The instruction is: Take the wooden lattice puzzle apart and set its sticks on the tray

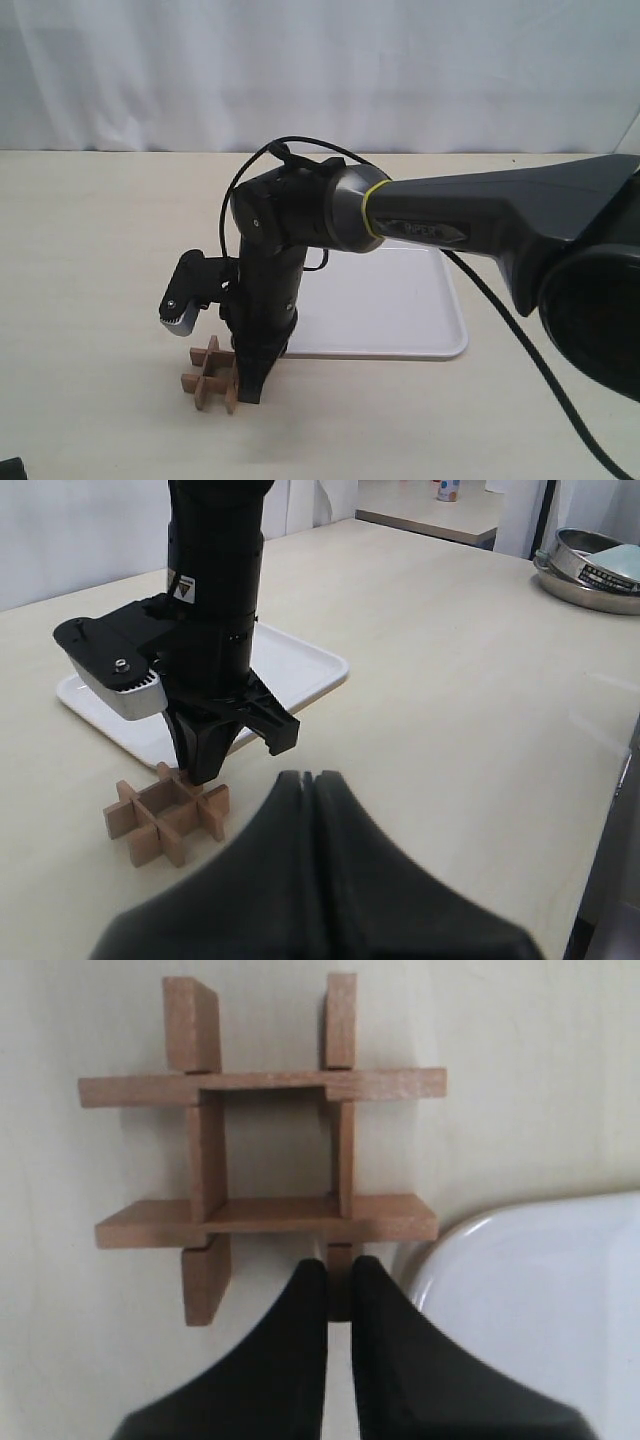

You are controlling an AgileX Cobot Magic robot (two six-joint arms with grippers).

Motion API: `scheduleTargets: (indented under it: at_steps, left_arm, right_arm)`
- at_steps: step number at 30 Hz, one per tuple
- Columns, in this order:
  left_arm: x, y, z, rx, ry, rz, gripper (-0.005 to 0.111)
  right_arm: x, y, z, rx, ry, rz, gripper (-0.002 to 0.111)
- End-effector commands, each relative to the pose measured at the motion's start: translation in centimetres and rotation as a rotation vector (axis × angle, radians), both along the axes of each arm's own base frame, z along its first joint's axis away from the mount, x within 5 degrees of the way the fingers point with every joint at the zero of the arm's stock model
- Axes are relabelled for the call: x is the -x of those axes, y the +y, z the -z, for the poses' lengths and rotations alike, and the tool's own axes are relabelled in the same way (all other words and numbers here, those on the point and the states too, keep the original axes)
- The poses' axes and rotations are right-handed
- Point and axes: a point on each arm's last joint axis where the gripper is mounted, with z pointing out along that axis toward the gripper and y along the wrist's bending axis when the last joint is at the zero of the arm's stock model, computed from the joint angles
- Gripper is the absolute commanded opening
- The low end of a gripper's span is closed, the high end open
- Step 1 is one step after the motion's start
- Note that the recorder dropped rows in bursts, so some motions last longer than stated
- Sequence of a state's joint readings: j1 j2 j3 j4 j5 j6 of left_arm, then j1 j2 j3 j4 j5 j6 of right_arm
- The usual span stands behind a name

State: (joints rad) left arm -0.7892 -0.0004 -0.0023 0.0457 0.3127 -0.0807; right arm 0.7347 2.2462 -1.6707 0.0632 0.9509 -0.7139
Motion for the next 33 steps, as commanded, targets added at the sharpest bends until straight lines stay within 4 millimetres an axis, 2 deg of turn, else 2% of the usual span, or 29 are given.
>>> scheduleTargets:
  at_steps: [1,8,22,30,33]
  left_arm:
    - [0.0,0.0,0.0,0.006,0.004,0.003,0.0]
    - [0.0,0.0,0.0,0.006,0.004,0.003,0.0]
    - [0.0,0.0,0.0,0.006,0.004,0.003,0.0]
    - [0.0,0.0,0.0,0.006,0.004,0.003,0.0]
    - [0.0,0.0,0.0,0.006,0.004,0.003,0.0]
  right_arm:
    - [-0.1,0.0,-0.3,-0.008,-0.003,0.007,0.005]
    - [0.1,-0.1,-0.2,0.01,0.013,0.004,0.01]
    - [0.1,-0.1,-0.6,0.005,0.01,0.016,0.01]
    - [0.3,-0.3,-2.7,-0.017,-0.011,0.027,0.01]
    - [0.3,-0.3,-2.8,-0.018,-0.008,0.045,0.01]
